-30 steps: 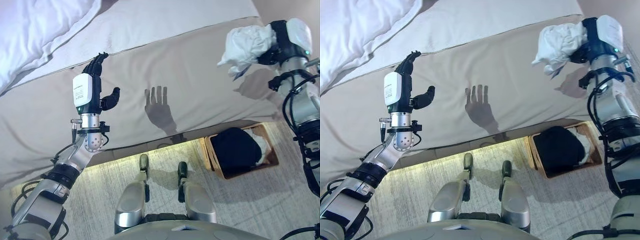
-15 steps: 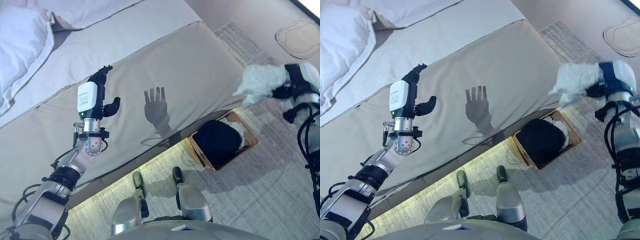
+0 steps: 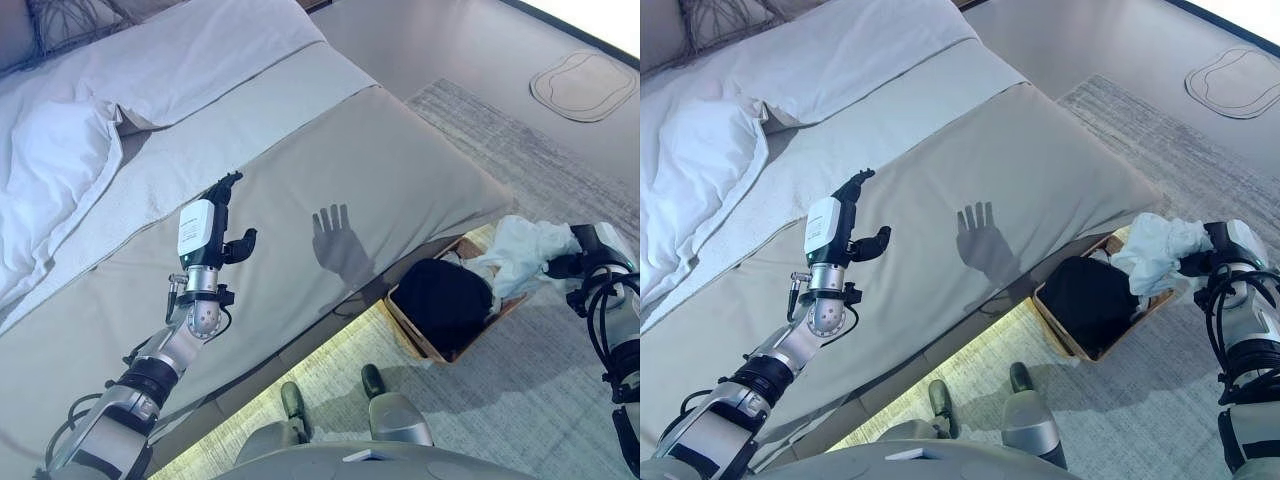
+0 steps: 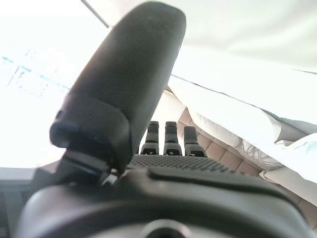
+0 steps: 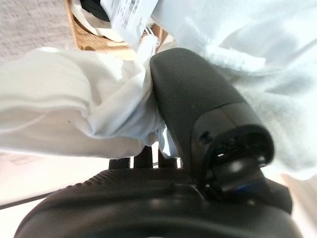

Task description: Pick up the clothes from the bed and place them into the basket

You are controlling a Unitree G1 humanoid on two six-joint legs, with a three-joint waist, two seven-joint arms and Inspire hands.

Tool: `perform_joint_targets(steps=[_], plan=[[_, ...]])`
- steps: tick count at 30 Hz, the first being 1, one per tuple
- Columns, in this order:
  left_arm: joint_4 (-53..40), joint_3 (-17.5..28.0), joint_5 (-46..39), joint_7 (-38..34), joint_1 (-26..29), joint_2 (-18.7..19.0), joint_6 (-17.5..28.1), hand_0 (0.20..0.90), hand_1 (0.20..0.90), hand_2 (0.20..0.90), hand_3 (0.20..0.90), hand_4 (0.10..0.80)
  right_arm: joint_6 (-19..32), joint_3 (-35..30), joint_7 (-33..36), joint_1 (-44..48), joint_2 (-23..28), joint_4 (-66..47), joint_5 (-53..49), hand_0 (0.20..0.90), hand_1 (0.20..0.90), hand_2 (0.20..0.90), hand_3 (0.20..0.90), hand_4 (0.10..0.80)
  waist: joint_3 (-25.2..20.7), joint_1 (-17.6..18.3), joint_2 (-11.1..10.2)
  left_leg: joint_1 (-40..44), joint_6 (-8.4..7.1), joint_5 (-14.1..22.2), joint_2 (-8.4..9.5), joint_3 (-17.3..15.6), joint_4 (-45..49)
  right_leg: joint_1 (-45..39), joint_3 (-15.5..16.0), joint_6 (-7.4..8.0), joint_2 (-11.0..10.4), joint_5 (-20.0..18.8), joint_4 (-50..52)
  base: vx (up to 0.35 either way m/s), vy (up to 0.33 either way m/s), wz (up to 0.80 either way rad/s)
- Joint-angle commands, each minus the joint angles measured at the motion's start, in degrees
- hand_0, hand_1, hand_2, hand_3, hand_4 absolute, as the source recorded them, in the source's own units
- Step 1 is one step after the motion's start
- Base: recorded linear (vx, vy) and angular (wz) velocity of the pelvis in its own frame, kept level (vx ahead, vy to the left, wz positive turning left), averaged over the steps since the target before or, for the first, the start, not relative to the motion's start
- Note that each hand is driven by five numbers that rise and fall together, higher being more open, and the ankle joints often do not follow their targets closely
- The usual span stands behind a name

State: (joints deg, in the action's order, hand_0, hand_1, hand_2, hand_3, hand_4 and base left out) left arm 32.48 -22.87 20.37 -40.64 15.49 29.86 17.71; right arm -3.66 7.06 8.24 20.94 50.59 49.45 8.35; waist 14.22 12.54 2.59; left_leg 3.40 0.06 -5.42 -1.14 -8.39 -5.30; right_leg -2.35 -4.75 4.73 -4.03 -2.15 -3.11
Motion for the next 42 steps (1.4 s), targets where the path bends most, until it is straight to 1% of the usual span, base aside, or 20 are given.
perform_joint_targets(steps=[1,7,12,13,14,15,24,31,42], plan=[[0.09,-0.06,0.63,-2.28,2.60,0.87,2.90,0.900,0.900,0.900,0.900,0.800,3.24,0.50,3.04,4.38,2.79,1.44,-0.75,0.300,0.300,0.300,0.200,0.100,-7.17,-2.31,-0.58,2.39,0.11,7.46,-0.38,1.25,1.28,5.46,-0.89,-0.07,1.65,-1.16,6.02,0.000,0.000,0.00],[0.47,-0.51,0.42,-2.82,3.08,-0.04,2.95,0.900,0.900,0.900,0.900,0.800,4.05,1.49,3.33,5.58,2.93,2.63,0.47,0.300,0.300,0.300,0.200,0.100,-6.94,-2.15,0.98,2.00,-0.05,7.29,0.14,1.72,1.11,5.67,-0.63,-0.19,1.41,-1.13,5.61,0.000,0.000,0.00],[0.19,-0.80,0.13,-2.89,3.02,-0.20,2.98,0.900,0.900,0.900,0.900,0.800,5.69,2.65,3.20,5.72,3.20,1.87,2.14,0.300,0.300,0.300,0.200,0.100,-6.66,-2.07,1.51,1.81,-0.22,7.18,0.21,1.87,1.06,5.92,-0.44,-0.13,1.21,-1.16,5.54,0.000,0.000,0.00],[0.13,-0.78,0.10,-2.77,3.02,-0.18,2.97,0.900,0.900,0.900,0.900,0.800,5.70,2.81,3.45,5.72,3.28,1.52,2.70,0.378,0.378,0.378,0.291,0.191,-6.66,-2.04,1.53,1.76,-0.25,7.16,0.21,1.91,1.04,5.96,-0.44,-0.12,1.19,-1.19,5.49,0.000,0.000,0.00],[0.03,-0.85,0.09,-2.70,2.99,-0.19,2.92,0.900,0.900,0.900,0.900,0.800,5.37,2.97,3.98,5.70,3.32,1.08,3.03,0.608,0.608,0.608,0.560,0.460,-6.69,-2.02,1.53,1.79,-0.24,7.14,0.24,1.95,0.99,5.96,-0.46,-0.11,1.20,-1.24,5.45,0.000,0.000,0.00],[-0.02,-0.87,0.11,-2.64,2.94,-0.20,2.93,0.900,0.900,0.900,0.900,0.800,5.25,3.03,4.47,5.61,3.33,0.83,3.19,0.900,0.900,0.900,0.900,0.800,-6.69,-1.99,1.53,1.80,-0.24,7.13,0.25,1.96,0.98,5.93,-0.46,-0.11,1.20,-1.29,5.40,0.000,0.000,0.00],[-0.60,-1.06,-0.14,-2.71,2.81,0.09,2.80,0.900,0.900,0.900,0.900,0.800,3.82,2.60,5.20,5.01,3.41,-0.84,3.64,0.900,0.900,0.900,0.900,0.800,-6.50,-1.86,1.20,1.66,-0.37,6.96,-0.03,1.84,0.91,6.05,-0.67,-0.07,1.26,-1.33,5.32,0.000,0.000,0.00],[-0.80,-1.00,-0.05,-2.85,2.80,0.07,2.71,0.900,0.900,0.900,0.900,0.800,4.00,2.33,5.51,4.86,3.72,-0.88,3.66,0.900,0.900,0.900,0.900,0.800,-6.34,-1.84,0.99,1.82,-0.53,6.83,-0.20,1.85,0.86,5.78,-0.79,-0.12,1.21,-1.36,5.24,0.000,0.000,0.00],[-0.89,-0.40,0.47,-2.67,2.12,0.00,2.32,0.900,0.900,0.900,0.900,0.800,3.99,2.41,5.18,4.27,3.73,-3.06,4.33,0.900,0.900,0.900,0.900,0.800,-7.00,-2.24,0.09,2.22,-0.71,6.71,-0.49,2.27,0.63,5.00,-0.55,-0.14,1.16,-1.35,4.98,0.002,0.000,0.00]])
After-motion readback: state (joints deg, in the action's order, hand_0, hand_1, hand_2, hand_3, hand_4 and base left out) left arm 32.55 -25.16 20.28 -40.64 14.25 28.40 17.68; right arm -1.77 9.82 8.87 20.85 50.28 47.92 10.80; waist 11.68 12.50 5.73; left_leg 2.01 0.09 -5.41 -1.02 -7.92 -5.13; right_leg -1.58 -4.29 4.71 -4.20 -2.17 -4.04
